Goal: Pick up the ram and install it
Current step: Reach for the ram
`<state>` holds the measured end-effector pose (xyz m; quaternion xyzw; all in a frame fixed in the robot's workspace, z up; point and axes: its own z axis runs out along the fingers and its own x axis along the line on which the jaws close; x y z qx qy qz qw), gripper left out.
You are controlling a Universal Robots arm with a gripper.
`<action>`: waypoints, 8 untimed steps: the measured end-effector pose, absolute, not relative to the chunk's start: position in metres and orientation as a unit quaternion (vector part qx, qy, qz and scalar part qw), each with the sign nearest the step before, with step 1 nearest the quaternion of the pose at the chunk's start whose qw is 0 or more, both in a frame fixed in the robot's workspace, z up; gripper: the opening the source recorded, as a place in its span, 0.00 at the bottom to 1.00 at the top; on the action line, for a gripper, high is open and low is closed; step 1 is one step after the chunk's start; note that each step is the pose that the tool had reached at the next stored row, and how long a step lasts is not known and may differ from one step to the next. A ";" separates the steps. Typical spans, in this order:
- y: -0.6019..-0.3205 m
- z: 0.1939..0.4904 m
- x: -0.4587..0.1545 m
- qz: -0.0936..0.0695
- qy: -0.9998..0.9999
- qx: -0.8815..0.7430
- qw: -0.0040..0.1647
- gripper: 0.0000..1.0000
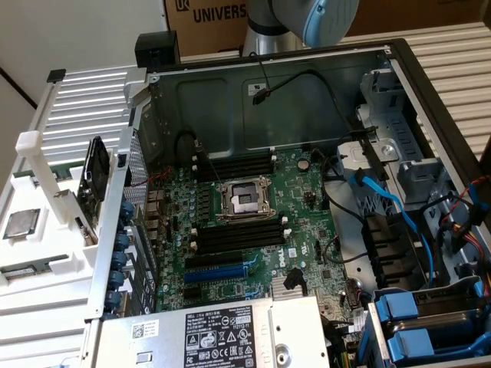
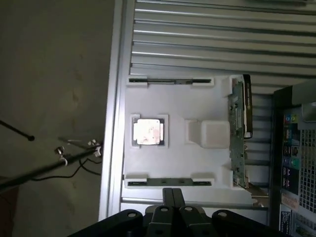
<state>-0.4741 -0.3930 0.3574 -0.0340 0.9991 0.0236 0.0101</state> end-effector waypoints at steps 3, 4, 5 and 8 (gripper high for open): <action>-0.393 0.357 -0.474 0.024 0.997 -0.070 0.009 0.11; -0.393 0.357 -0.474 0.024 0.997 -0.079 0.009 0.11; -0.393 0.357 -0.474 0.024 0.996 -0.088 0.009 0.11; -0.393 0.357 -0.474 0.024 0.992 -0.125 0.007 0.11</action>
